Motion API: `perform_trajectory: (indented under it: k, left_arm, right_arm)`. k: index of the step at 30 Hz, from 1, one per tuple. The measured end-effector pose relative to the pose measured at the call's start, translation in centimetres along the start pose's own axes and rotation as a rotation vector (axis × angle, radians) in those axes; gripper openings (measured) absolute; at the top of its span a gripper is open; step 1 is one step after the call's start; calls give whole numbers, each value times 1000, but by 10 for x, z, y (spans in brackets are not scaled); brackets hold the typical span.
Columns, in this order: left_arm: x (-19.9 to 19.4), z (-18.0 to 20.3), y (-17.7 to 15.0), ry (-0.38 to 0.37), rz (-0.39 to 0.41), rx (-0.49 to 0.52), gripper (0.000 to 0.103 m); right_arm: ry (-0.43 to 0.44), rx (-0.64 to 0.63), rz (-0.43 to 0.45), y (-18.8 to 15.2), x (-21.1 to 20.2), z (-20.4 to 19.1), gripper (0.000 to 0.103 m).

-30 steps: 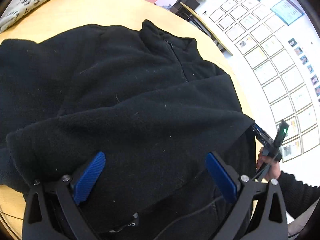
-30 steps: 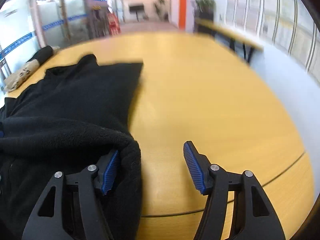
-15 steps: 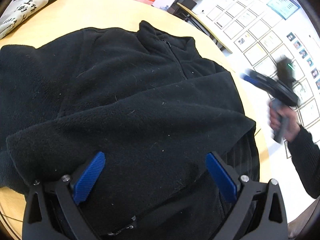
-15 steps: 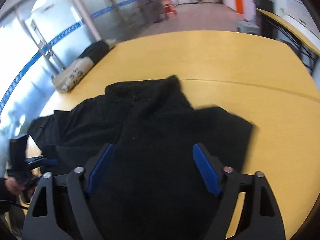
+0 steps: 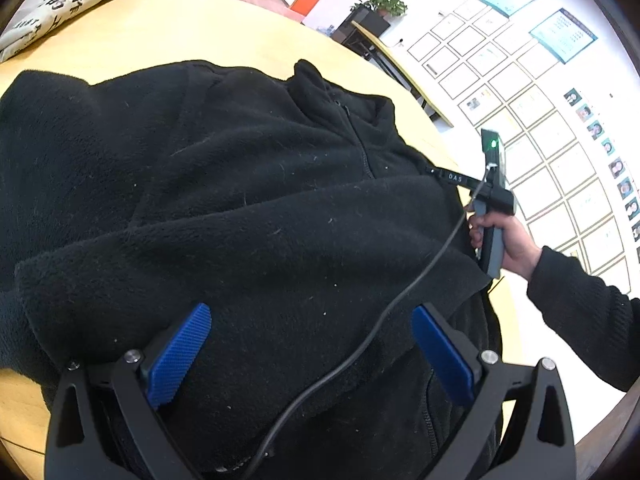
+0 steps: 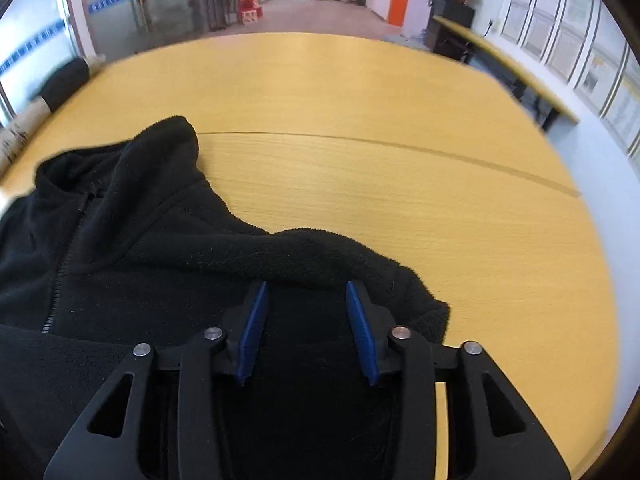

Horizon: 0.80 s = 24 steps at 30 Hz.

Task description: Fold clothes

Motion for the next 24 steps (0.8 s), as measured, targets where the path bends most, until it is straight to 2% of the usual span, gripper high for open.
perform_trajectory:
  k: [2, 3, 5, 8, 9, 11, 13, 16, 19, 22, 24]
  left_arm:
    - [-10, -1, -3, 34, 7, 2, 103]
    - [-16, -2, -5, 54, 13, 2, 103]
    - [-28, -3, -9, 94, 24, 2, 103]
    - [-88, -16, -25, 148, 128, -68, 103]
    - [-115, -26, -33, 163, 174, -112, 103]
    - [-167, -48, -49, 192, 257, -204, 103]
    - [-230, -88, -74, 198, 350, -355, 103]
    - [-288, -164, -112, 115, 422, -630, 103]
    - [-319, -253, -148, 1, 514, -899, 103]
    - [-319, -330, -167, -65, 554, -1104, 103]
    - [-313, -364, -168, -98, 555, -1170, 103]
  right_arm:
    - [-25, -9, 51, -4, -26, -13, 76]
    - [-37, -14, 77, -6, -39, -19, 98]
    - [-11, -35, 93, -18, -60, -31, 96]
    - [101, -17, 113, -49, -106, -45, 94]
    - [138, -9, 132, -59, -124, -51, 94]
    - [213, -28, 171, -68, -151, -88, 95]
    - [250, -73, 227, -94, -191, -119, 97]
    - [258, -122, 278, -130, -234, -160, 98]
    - [305, -79, 242, -150, -246, -190, 98]
    - [320, -76, 207, -159, -249, -221, 98]
    - [327, -107, 215, -160, -248, -238, 98]
Point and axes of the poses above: each gripper's, at about its wrist camera, not at the fingertips, and x roughly the way its jaws point, z to its right, y to its top, the point moved 5 cm from there along x, roughly the way its jaws point, and after that the axes turned 10 degrees about -z, right-handed, at the moved point
